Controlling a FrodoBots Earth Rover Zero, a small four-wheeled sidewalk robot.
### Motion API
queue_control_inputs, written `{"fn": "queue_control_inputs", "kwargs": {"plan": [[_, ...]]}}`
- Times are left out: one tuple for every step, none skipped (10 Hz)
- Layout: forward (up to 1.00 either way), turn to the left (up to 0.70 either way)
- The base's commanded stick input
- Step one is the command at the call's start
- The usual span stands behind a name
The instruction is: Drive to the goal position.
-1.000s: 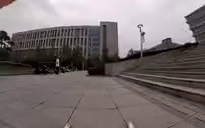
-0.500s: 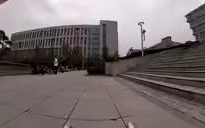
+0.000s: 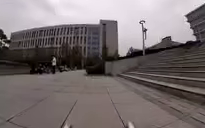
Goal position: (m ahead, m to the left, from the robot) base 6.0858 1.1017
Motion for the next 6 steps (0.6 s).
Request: {"fn": "queue_control_inputs", "kwargs": {"plan": [[0.7, 0.0], [0.7, 0.0], [0.7, 0.0], [0.7, 0.0], [0.7, 0.0], [0.7, 0.0]]}}
